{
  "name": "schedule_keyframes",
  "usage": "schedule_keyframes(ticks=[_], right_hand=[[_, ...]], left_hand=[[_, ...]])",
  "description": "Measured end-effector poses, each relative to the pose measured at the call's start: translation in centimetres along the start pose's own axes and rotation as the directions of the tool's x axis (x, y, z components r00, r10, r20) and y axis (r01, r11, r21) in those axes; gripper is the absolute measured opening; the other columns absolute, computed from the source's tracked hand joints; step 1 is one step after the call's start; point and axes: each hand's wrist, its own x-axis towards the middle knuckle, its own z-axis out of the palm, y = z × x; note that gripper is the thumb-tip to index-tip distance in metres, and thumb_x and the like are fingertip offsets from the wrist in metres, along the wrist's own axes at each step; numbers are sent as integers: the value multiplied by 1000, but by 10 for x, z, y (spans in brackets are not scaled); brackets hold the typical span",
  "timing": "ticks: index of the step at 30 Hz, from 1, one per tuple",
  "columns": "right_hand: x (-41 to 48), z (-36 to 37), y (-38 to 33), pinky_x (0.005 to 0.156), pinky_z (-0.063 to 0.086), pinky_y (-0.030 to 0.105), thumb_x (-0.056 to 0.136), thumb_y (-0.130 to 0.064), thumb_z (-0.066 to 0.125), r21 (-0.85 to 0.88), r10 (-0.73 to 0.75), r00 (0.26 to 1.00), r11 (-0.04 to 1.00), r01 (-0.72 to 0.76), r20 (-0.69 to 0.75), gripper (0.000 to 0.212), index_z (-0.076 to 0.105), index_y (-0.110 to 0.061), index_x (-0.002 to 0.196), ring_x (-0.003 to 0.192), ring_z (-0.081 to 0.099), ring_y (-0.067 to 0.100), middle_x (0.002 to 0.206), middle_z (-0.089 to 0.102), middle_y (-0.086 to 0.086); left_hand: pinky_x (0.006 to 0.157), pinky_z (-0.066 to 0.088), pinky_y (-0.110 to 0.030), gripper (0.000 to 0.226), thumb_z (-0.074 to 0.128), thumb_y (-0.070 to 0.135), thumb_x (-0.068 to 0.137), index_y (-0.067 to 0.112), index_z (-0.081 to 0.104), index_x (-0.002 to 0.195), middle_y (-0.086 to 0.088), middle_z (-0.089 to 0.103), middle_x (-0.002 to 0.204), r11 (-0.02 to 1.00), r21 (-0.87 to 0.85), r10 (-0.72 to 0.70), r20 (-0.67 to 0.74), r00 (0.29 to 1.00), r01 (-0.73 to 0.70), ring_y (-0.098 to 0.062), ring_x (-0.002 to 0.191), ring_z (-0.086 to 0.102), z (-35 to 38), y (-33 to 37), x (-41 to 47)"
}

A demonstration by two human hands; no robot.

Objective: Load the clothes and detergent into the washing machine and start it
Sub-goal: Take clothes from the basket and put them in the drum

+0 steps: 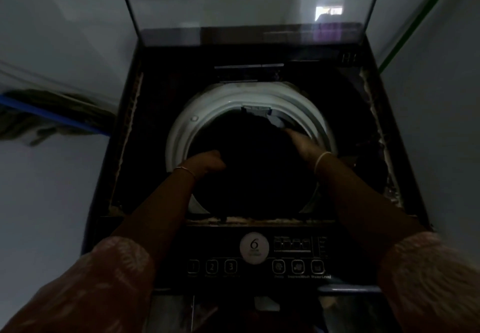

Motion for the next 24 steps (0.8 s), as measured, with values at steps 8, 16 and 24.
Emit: schedule_keyframes(ticks=[8, 16, 24], right_hand=[[10, 21, 16, 100, 39, 33, 98, -36, 45, -599, 131, 962, 800, 40, 238, 48, 49, -9, 137, 123, 51, 33, 138, 50, 17], [10, 20, 15, 81, 55, 39, 94, -28, 54, -492, 47, 973, 868, 72, 224, 40, 60, 3, 120, 103, 64, 37, 116, 64, 24], [-30, 1, -13, 68, 50, 26, 96, -15, 49, 130, -85, 988, 989, 68, 132, 16, 64, -8, 94, 74, 64, 20, 87, 67, 9]], left_hand=[[85, 43, -30, 34, 55, 5, 91, -8, 55, 122, -22, 56, 130, 965, 248, 64, 104, 993, -88, -32, 119, 54, 6, -2, 8], [74, 42, -24, 31, 65, 14, 88, -4, 64, 113, -21, 65, 114, 961, 182, 200, 64, 978, -208, -25, 96, 61, 4, -3, 10], [81, 47, -23, 25, 56, 2, 92, 1, 63, 116, -8, 65, 104, 811, -309, 449, -217, 867, -497, 2, 78, 60, 13, 46, -28]])
